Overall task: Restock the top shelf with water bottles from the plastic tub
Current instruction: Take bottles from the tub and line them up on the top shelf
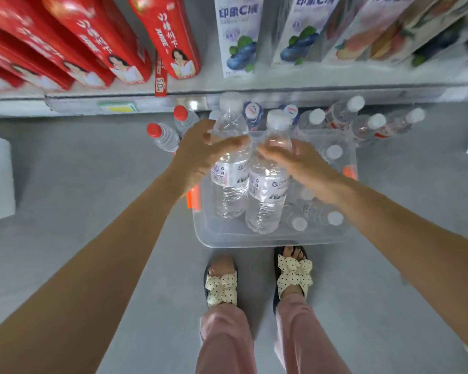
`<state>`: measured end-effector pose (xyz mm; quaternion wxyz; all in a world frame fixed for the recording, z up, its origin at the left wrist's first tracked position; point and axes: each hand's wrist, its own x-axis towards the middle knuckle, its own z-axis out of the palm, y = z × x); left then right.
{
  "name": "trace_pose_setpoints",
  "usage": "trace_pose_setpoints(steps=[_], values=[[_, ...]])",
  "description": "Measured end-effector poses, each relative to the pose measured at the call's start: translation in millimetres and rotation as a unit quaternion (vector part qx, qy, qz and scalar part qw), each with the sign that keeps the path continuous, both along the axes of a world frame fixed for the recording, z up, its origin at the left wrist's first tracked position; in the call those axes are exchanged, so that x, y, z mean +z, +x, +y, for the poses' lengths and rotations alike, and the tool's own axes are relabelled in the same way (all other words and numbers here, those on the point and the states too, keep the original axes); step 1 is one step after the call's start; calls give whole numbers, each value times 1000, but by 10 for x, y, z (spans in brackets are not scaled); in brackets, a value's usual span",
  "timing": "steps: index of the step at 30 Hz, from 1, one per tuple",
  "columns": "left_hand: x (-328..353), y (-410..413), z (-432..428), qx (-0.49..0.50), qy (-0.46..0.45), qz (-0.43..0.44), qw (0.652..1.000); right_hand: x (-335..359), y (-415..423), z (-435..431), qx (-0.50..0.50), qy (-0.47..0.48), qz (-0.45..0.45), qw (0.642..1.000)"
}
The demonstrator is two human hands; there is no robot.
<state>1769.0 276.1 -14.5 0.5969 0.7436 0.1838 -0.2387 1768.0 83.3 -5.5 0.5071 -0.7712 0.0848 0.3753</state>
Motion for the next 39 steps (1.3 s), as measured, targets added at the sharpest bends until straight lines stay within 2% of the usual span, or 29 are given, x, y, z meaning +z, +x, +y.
trace_pose_setpoints(steps=[4, 10, 14, 17, 23, 32, 39], values=[[648, 23, 26, 46, -30, -23, 998, 623, 141, 154, -67, 15, 17, 997], [1701, 62, -11, 147, -146, 15, 978, 1666, 320, 278, -68, 30, -5, 997], [2400, 51, -38, 141, -194, -5, 971, 2442, 370, 363, -92, 25, -23, 995], [2966, 84, -6, 161, -166, -61, 971, 2992, 392, 400, -108, 29, -43, 993], [4091, 81, 74, 131, -132, -138, 973, 4167, 403, 632, -160, 53, -98, 981], [5689, 33, 199, 85, -106, -237, 962, 5768, 290, 782, -177, 97, -169, 965], [6789, 10, 291, 84, -103, -342, 930, 6792, 315, 831, -163, 152, -217, 950]])
